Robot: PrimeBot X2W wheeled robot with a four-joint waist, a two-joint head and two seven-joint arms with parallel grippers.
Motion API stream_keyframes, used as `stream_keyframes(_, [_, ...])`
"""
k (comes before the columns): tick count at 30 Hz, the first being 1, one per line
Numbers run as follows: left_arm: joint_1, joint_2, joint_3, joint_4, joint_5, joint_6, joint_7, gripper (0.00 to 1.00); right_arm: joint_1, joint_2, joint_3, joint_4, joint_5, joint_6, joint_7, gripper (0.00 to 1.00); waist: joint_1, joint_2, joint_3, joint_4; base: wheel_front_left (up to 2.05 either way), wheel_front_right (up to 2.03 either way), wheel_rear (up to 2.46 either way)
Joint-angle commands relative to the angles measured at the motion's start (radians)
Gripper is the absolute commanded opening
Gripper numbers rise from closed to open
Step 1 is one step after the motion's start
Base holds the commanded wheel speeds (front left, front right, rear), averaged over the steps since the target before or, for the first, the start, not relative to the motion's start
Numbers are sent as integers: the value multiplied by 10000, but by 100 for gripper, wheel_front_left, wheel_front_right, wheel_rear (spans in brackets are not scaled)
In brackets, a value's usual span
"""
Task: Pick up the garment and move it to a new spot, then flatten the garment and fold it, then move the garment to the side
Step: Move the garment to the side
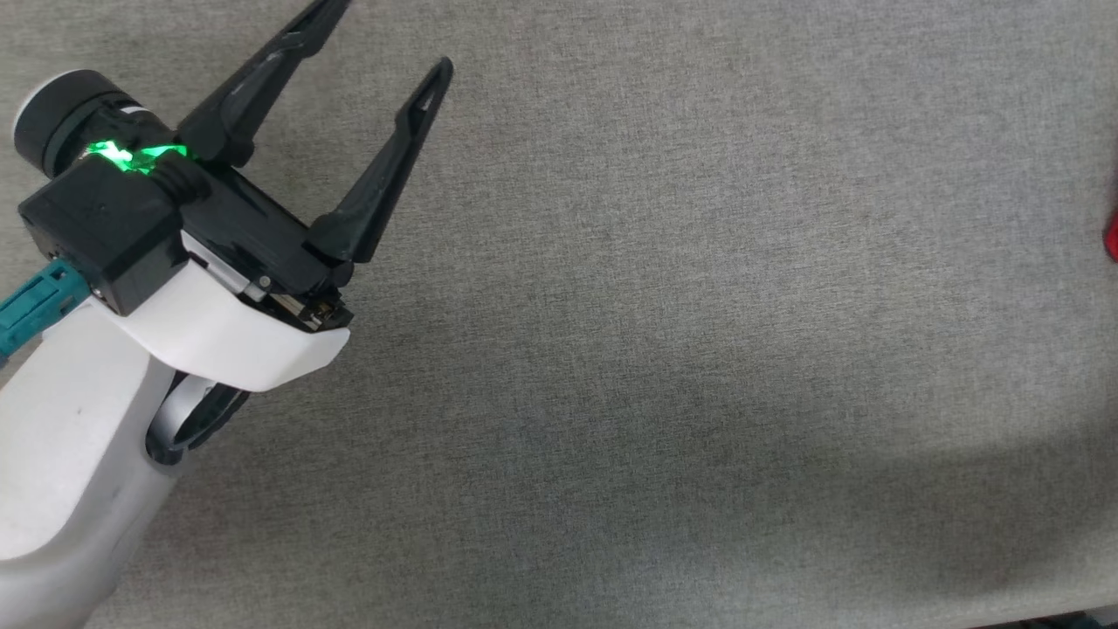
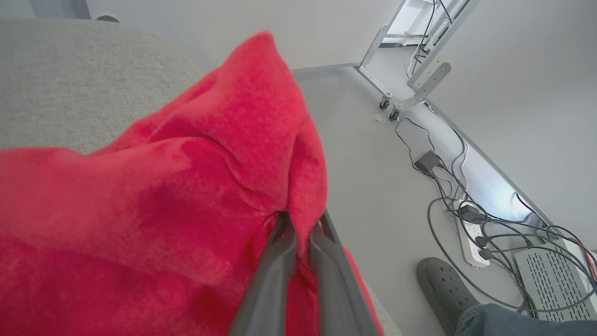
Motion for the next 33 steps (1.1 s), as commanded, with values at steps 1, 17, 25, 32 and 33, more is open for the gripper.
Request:
stream_keyframes(1, [-130, -29, 1, 34, -64, 24, -49, 100, -143, 107, -78, 109, -165, -4, -186, 5, 0, 0, -70, 51, 0, 0, 0])
stream_keyframes(17, [2761, -1500, 1285, 1210, -128, 22, -51, 100, 1563, -100, 3303, 299, 431, -5, -697, 100, 0, 0, -2775, 692, 0, 0, 0])
stream_keyframes(25, [4709, -2261, 2179, 2000, -241, 22, -49, 100, 2549, 144, 5831, 641, 1608, -4, -1672, 100, 0, 0, -4319, 1330, 0, 0, 0])
stream_keyframes(32, [5961, -2684, 2674, 2591, -189, 22, -49, 100, 3163, 376, 7148, 1303, 2466, -5, -2844, 100, 0, 0, -5351, 1721, 0, 0, 0])
stream_keyframes(33, [6127, -2764, 2779, 2650, -196, 22, -51, 100, 3217, 427, 7242, 1430, 2594, -5, -3051, 100, 0, 0, -5509, 1764, 0, 0, 0])
